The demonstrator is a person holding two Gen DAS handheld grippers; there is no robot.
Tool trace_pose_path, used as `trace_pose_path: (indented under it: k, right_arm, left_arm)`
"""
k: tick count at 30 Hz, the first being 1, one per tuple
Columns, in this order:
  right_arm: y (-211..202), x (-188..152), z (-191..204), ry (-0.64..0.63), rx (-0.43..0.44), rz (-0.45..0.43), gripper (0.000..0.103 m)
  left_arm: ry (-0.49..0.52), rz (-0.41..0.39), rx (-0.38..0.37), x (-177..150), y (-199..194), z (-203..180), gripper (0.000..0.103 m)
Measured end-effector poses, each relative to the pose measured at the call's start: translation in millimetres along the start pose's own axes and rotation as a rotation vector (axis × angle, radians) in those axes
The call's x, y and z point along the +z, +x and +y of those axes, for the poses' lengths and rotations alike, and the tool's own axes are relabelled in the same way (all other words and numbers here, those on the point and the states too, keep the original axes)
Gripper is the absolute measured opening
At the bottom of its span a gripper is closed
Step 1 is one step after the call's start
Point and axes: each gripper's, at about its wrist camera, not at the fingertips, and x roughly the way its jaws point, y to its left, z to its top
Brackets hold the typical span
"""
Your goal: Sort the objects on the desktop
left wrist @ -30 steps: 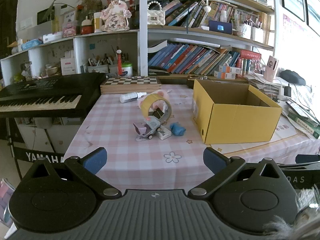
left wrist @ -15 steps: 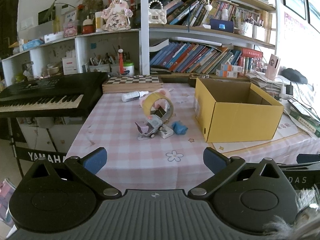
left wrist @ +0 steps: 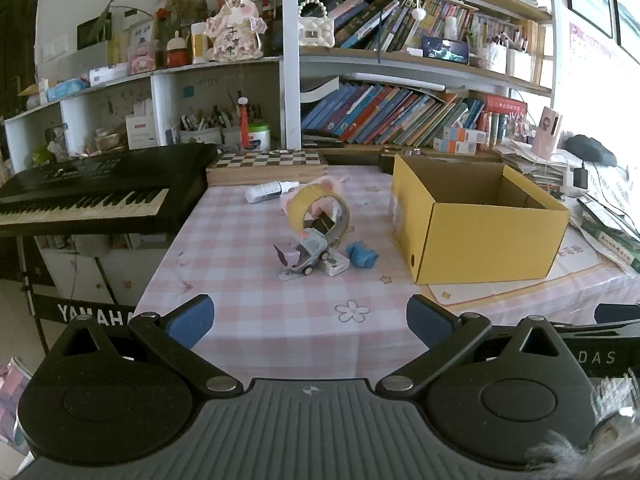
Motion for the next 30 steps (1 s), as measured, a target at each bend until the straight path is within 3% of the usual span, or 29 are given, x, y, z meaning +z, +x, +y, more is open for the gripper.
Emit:
trace_pose_path:
  k: [17,26,30]
  right_arm:
    - [10.1,7.4,20.1,-0.032,0.006,-0.001,0.103]
    - [14.6,17.6,45.6,-0.077,0.072,-0.029,0.103]
    - [18.7,22.4,55.0,-0.097,0.101,-0.034,0.097]
  left_arm:
    - [-0.012,0.003,-0.010,7.0,14.7,20.5,0.103]
    - [-0.015,-0.023,0.009,17.0,27.0,35.3,0.103]
    - [-0.044,-0.007,0.012,19.0,35.1,46.3,0.103]
